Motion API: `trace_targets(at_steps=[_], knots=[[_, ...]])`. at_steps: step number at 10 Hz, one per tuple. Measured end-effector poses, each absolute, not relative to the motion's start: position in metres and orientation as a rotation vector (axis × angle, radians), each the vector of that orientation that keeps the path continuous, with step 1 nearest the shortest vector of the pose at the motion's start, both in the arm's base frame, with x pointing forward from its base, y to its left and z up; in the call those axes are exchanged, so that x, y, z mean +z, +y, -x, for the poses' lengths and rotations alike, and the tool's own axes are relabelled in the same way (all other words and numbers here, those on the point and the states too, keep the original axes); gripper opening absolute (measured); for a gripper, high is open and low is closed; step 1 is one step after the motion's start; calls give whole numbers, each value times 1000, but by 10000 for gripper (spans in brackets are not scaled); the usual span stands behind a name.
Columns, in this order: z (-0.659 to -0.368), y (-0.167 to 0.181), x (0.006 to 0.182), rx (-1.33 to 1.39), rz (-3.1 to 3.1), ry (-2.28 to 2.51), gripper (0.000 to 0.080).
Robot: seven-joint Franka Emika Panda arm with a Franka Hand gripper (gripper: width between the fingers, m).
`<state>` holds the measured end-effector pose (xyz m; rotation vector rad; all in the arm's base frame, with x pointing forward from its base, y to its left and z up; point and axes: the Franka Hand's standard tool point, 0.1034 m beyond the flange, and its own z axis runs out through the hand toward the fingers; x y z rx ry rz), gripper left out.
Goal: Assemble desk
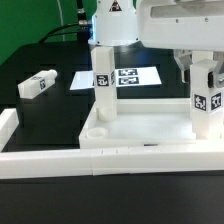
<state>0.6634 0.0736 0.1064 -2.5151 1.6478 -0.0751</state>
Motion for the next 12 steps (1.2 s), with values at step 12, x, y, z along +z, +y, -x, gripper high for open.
trace_targets(at_steps=[12], knots=[[-665, 105, 106, 45, 1973, 2255, 542]])
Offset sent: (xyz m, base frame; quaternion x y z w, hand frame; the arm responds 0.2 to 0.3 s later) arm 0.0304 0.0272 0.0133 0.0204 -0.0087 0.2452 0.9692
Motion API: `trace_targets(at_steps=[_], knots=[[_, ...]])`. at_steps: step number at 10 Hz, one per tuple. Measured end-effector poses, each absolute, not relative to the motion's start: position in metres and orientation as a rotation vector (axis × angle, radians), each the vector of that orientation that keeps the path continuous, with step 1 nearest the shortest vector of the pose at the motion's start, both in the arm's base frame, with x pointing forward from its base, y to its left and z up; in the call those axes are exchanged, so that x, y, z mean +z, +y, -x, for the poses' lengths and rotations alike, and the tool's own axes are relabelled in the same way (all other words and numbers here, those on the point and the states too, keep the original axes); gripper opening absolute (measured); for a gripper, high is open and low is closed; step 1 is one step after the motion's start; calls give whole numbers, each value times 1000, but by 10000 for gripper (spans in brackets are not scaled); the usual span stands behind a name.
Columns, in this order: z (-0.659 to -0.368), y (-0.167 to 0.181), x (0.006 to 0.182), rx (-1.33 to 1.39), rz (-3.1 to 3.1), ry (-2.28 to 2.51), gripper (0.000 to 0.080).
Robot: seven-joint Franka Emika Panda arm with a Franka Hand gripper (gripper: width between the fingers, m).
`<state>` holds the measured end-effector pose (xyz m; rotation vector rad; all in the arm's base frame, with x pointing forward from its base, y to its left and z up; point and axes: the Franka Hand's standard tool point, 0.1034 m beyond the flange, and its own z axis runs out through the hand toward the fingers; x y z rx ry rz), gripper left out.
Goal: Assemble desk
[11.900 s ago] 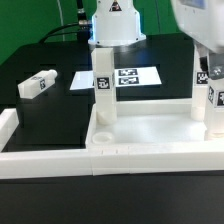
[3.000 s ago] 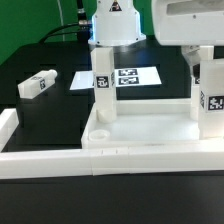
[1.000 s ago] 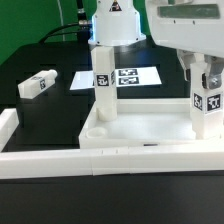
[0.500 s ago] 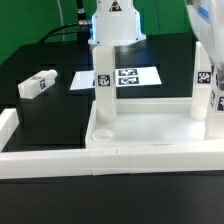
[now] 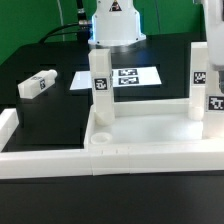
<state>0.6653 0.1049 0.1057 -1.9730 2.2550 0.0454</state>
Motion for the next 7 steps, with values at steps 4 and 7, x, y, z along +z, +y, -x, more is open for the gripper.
trace_targets(at_steps=[4, 7], knots=[[-661, 112, 105, -9, 2399, 1833, 648], [-662, 102, 106, -37, 2730, 1342, 649]])
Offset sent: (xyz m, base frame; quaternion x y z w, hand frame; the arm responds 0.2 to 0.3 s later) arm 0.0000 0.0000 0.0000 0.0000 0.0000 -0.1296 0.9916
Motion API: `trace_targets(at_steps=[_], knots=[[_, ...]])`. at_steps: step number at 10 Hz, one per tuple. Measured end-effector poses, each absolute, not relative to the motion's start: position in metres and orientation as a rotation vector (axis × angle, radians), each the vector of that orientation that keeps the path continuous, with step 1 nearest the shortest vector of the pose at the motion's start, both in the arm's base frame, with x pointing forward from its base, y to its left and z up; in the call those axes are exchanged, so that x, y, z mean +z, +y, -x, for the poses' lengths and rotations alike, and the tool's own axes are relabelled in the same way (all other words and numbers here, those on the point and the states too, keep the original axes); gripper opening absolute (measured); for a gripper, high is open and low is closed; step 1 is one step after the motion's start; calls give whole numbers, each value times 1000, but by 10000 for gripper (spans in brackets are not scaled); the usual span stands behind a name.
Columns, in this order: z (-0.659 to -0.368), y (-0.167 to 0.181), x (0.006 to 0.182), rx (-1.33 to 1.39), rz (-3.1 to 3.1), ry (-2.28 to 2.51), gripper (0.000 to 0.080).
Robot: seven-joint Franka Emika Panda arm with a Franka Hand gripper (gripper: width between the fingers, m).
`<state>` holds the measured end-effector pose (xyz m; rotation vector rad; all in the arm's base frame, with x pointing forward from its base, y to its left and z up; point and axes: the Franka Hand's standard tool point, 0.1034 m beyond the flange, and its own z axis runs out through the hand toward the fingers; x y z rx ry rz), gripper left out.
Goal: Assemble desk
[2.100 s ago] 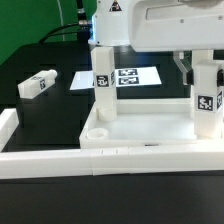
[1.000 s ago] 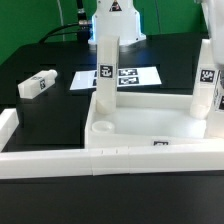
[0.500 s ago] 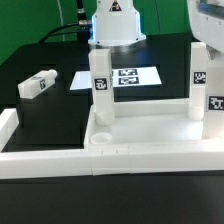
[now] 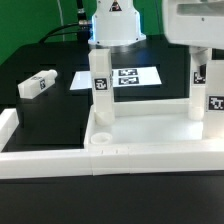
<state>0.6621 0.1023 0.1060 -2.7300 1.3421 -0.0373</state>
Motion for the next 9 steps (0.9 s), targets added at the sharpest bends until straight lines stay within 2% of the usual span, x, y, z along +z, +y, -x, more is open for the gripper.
trace_targets(at_steps=[2, 5, 7, 9], knots=[[-665, 100, 109, -72, 2897, 989, 649], [-665, 99, 109, -71, 2883, 1026, 637], [-665, 98, 108, -62, 2830, 1164, 291], [-665, 96, 108, -54, 2741, 1358, 292]])
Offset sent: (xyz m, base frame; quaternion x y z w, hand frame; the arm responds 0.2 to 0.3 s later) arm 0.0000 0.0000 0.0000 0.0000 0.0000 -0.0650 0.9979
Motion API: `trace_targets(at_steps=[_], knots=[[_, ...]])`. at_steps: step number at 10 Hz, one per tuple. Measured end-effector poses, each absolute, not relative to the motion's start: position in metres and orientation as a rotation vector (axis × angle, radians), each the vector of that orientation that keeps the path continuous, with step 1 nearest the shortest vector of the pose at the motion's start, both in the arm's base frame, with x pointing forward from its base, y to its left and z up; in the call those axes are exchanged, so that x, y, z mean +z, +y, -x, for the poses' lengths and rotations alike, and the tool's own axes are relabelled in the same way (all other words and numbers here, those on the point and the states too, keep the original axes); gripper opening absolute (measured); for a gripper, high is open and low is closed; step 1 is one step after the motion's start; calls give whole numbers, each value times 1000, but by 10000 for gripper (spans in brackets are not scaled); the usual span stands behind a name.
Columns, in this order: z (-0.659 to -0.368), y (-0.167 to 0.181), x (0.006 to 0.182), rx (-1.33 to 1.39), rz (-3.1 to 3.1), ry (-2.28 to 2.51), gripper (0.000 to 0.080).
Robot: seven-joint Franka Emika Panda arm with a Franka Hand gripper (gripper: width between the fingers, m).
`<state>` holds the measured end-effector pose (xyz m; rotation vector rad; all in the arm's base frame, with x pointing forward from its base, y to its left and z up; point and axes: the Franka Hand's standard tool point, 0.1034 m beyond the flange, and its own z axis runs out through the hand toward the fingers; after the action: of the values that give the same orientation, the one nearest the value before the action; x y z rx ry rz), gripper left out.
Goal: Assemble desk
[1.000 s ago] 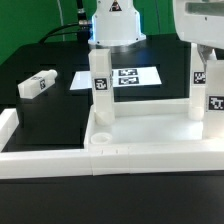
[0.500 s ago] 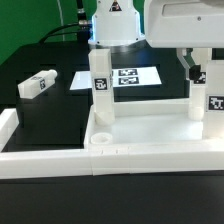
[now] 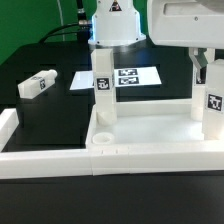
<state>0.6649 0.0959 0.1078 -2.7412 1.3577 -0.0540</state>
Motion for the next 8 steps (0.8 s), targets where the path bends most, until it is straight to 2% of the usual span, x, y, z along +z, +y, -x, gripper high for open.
trace_targets(at_steps=[4, 8], knots=[[-664, 86, 107, 94, 2143, 2102, 292], [-666, 87, 108, 172, 1719, 2427, 292]])
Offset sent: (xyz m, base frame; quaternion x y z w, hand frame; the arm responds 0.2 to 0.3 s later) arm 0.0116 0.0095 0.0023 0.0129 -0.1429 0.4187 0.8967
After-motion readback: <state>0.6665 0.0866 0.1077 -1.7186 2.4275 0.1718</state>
